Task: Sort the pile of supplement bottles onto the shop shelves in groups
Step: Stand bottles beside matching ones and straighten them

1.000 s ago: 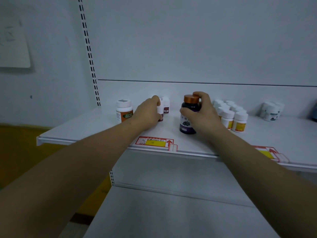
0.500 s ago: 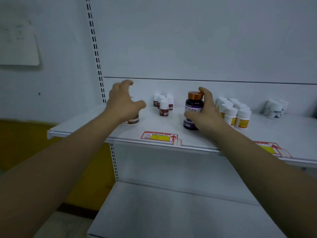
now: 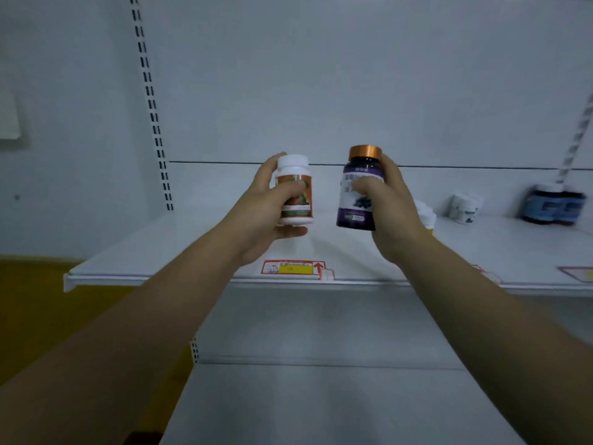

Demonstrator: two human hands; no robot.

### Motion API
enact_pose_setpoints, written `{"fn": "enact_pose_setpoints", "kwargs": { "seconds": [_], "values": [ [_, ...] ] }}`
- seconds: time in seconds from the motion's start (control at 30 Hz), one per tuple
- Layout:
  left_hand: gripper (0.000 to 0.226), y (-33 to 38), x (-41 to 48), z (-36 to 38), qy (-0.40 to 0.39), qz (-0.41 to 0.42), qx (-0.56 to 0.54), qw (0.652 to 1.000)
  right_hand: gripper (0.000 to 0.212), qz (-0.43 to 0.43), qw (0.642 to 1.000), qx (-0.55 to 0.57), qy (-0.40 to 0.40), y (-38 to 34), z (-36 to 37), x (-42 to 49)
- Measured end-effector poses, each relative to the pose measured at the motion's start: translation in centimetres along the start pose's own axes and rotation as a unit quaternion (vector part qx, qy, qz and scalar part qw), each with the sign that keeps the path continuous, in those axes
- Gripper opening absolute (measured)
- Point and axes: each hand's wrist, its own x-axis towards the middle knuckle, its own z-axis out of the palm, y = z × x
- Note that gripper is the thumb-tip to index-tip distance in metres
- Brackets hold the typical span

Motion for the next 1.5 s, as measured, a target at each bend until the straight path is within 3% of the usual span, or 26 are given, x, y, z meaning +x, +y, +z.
{"fn": "enact_pose_setpoints", "kwargs": {
  "seconds": [0.2, 0.37, 0.67, 0.9, 1.2, 1.33, 1.5],
  "values": [
    [0.043, -1.3, -0.7, 7.0, -0.113, -0.012, -0.108, 0.988, 0.035, 0.031, 0.996, 0.029, 0.082, -1.5, -5.8, -3.9],
    [0.042, -2.4, -2.4, 15.2, -0.205, -0.058, -0.199, 0.956, 0.019, 0.03, 0.988, 0.031, 0.149, -3.9, -14.2, -7.8],
    [0.039, -4.6, -8.4, 37.9, -0.317, -0.085, -0.212, 0.921, 0.029, 0.027, 0.968, -0.046, 0.245, -9.1, -34.8, -17.3],
    [0.048, -5.1, -11.9, 52.4, -0.39, -0.103, -0.234, 0.885, 0.017, 0.04, 0.954, -0.056, 0.291, -12.8, -47.2, -23.1],
    [0.051, -6.6, -10.3, 65.0, -0.431, -0.116, -0.274, 0.852, 0.033, 0.032, 0.935, -0.075, 0.346, -13.0, -60.4, -22.9],
    [0.052, -8.0, -7.3, 70.8, -0.421, -0.093, -0.251, 0.867, 0.025, 0.018, 0.934, -0.094, 0.343, -12.4, -66.1, -20.3],
    [0.049, -8.6, -2.0, 78.5, -0.392, -0.08, -0.234, 0.886, 0.035, 0.028, 0.931, -0.139, 0.335, -12.2, -73.8, -15.1]
  ]
}}
